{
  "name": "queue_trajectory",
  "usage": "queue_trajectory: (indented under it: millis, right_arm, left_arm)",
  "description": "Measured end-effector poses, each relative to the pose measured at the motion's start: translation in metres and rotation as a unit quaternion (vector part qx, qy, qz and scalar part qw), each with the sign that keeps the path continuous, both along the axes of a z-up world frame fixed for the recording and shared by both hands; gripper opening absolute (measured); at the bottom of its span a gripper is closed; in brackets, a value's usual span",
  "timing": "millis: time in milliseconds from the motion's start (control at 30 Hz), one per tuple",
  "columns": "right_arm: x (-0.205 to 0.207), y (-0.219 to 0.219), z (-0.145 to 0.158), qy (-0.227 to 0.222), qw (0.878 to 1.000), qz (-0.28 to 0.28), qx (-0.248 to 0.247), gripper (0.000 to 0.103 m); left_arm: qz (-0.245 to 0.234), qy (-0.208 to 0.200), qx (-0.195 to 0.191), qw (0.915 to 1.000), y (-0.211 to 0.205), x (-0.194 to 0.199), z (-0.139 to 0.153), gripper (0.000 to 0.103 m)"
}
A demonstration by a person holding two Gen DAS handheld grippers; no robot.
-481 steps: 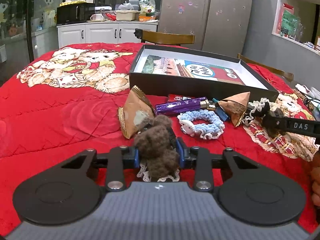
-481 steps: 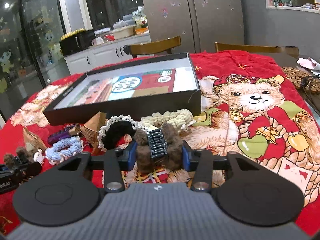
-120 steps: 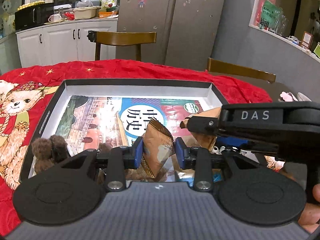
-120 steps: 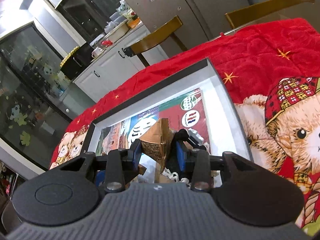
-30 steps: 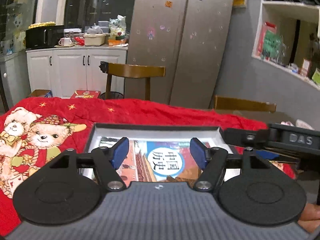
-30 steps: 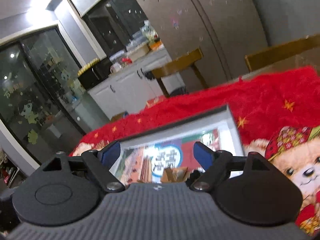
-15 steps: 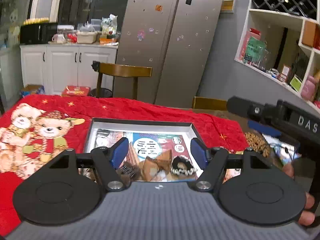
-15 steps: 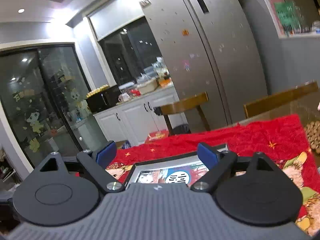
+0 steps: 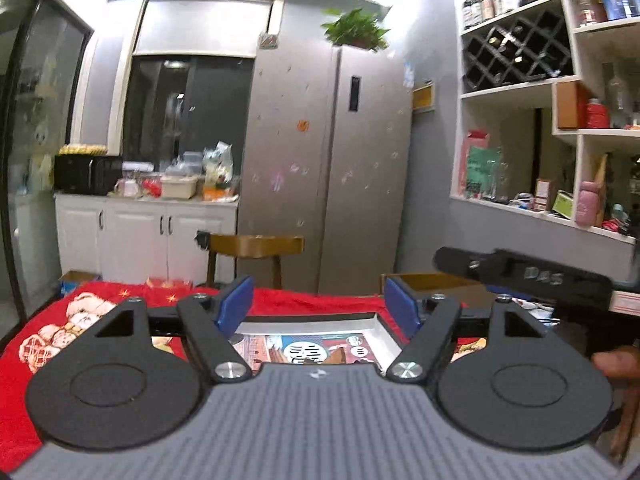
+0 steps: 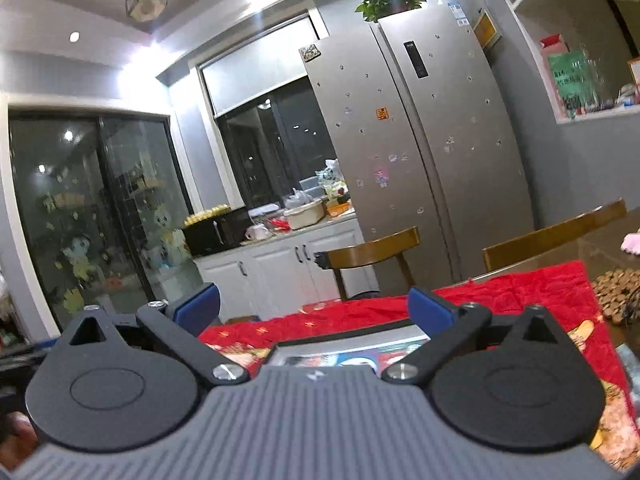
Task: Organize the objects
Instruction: 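Move the left tool toward the blue-white scrunchie while the right tool approaches the cream scrunchie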
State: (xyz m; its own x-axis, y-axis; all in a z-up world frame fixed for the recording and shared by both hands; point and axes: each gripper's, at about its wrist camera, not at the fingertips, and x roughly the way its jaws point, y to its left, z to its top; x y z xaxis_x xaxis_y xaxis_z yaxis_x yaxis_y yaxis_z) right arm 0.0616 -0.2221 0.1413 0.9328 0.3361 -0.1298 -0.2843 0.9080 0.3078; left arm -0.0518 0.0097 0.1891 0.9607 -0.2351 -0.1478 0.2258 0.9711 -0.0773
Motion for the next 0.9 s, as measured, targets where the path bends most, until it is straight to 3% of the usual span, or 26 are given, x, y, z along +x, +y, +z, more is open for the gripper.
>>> queue_trajectory:
  millis: [233, 433, 600, 767, 900]
  right_arm:
    - [0.004, 0.002, -0.045, -0.003, 0.999, -0.032, -0.02, 0.103]
    - [0.026, -0.005, -0.084, 0.059, 0.998, -0.027, -0.023, 0.103]
    - [0.038, -0.003, -0.105, 0.098, 0.994, -0.025, -0.04, 0.103]
    - [0.047, -0.008, -0.118, 0.127, 0.992, 0.008, -0.019, 0.102]
    - [0.049, -0.005, -0.122, 0.141, 0.99, 0.01, -0.023, 0.102]
  left_arm:
    - [-0.031, 0.024, 0.002, 0.9992, -0.001, 0.018, -0.044, 0.077]
    - [-0.037, 0.092, -0.006, 0.995, 0.007, 0.066, -0.094, 0.079]
    - [-0.015, 0.143, 0.038, 0.9889, 0.006, 0.086, -0.141, 0.079]
    - [-0.05, 0.214, 0.023, 0.9754, 0.001, 0.1, -0.173, 0.079]
    - [-0.037, 0.215, 0.038, 0.9751, -0.005, 0.105, -0.183, 0.079]
